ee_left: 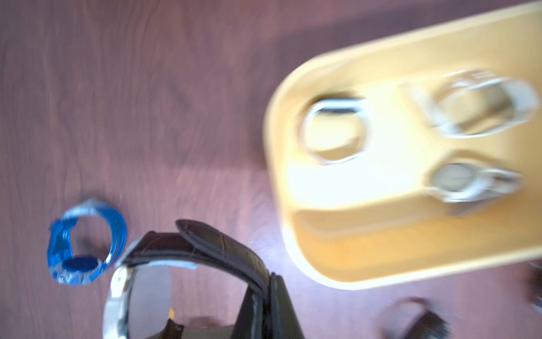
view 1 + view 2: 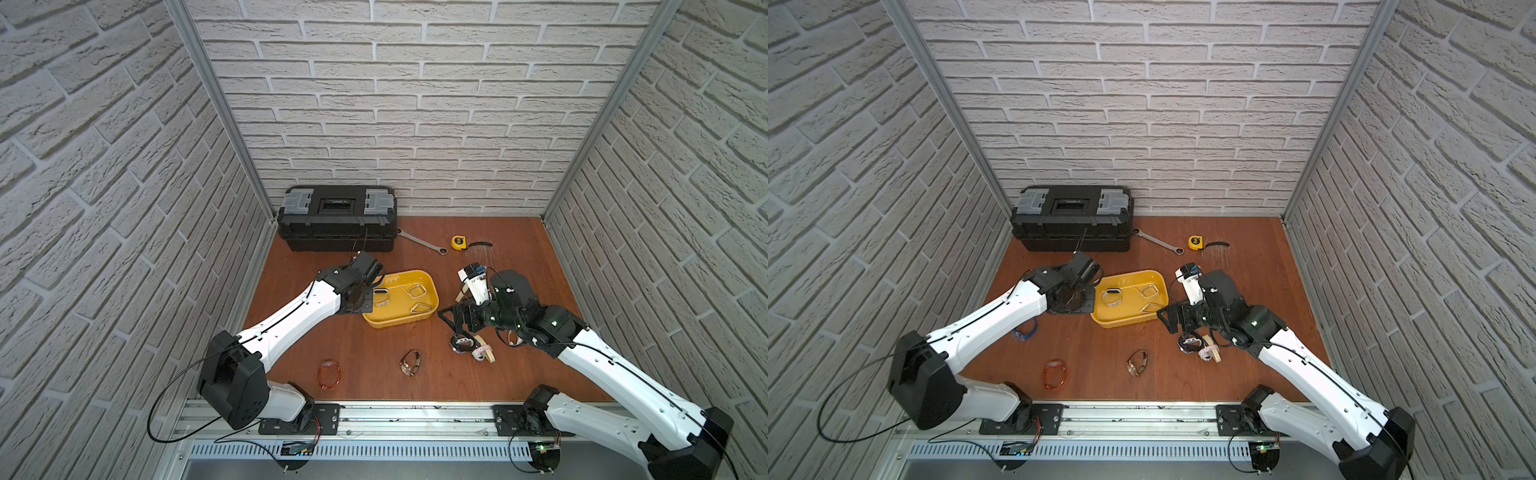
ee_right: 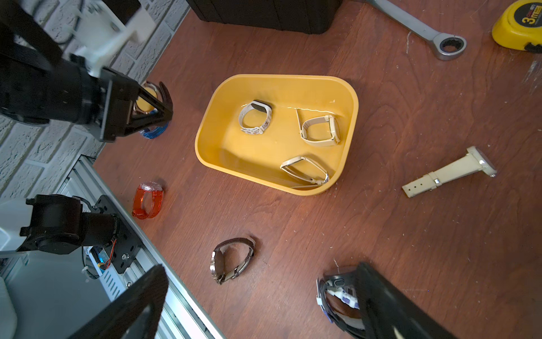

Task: Put the watch into the storage box
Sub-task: Pick up the watch at the center of the board, then place the watch in the storage box.

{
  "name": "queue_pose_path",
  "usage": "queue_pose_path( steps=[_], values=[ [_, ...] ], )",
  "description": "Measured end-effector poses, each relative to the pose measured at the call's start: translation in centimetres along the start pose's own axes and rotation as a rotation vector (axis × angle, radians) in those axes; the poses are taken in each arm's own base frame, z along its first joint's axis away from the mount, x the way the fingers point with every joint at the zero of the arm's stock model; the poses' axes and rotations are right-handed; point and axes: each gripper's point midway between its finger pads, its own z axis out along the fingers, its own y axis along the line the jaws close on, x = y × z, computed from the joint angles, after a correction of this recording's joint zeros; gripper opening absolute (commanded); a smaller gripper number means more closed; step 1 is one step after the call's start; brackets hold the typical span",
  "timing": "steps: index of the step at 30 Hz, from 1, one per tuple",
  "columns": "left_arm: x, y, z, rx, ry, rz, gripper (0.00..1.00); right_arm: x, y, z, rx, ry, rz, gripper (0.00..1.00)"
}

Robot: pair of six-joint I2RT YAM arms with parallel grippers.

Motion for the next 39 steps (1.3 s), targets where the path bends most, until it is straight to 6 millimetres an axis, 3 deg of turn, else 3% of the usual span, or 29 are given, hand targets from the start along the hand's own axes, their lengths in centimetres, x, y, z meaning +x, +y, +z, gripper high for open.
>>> queue_pose_path(
  steps=[2, 4, 6, 10, 13, 16, 25, 28, 31, 35, 39],
  values=[
    [-2.4, -2.9, -0.7, 0.034, -0.032, 0.06, 0.0, -0.1, -0.4, 0.1, 0.011, -0.001, 0.012, 1.0],
    [-4.0, -5.4, -0.1, 0.053, -0.038, 0.115, 0.0, -0.3, -0.8, 0.0, 0.022, -0.007, 0.025, 1.0],
    [-5.1, -7.2, 1.5, 0.056, -0.021, 0.159, 0.0, -0.5, -1.2, -0.2, 0.032, -0.018, 0.037, 1.0],
    [-5.8, -9.7, 6.6, 0.035, 0.055, 0.24, 0.0, -0.9, -1.8, -1.4, 0.053, -0.051, 0.051, 1.0],
    [-5.1, -10.7, 9.9, 0.021, 0.117, 0.283, 0.0, -1.0, -2.2, -2.5, 0.067, -0.073, 0.059, 1.0],
    [-4.4, -11.2, 11.9, 0.023, 0.157, 0.309, 0.0, -1.0, -2.5, -3.0, 0.076, -0.084, 0.065, 1.0],
    [-3.8, -12.3, 13.8, 0.059, 0.181, 0.332, 0.01, -0.7, -3.4, -2.8, 0.102, -0.074, 0.087, 1.0],
    [-3.7, -12.6, 14.1, 0.067, 0.183, 0.33, 0.1, -0.2, -4.2, -2.3, 0.12, -0.052, 0.103, 1.0],
    [-3.6, -12.8, 14.1, 0.074, 0.182, 0.331, 0.33, 0.0, -5.7, -1.6, 0.159, -0.026, 0.15, 1.0],
    [-3.3, -12.8, 14.1, 0.065, 0.181, 0.332, 0.56, 0.6, -8.7, -0.3, 0.215, 0.009, 0.258, 0.98],
    [-3.3, -13.0, 12.8, 0.068, 0.159, 0.341, 0.71, 1.5, -11.1, 1.5, 0.234, 0.048, 0.349, 0.94]
  ],
)
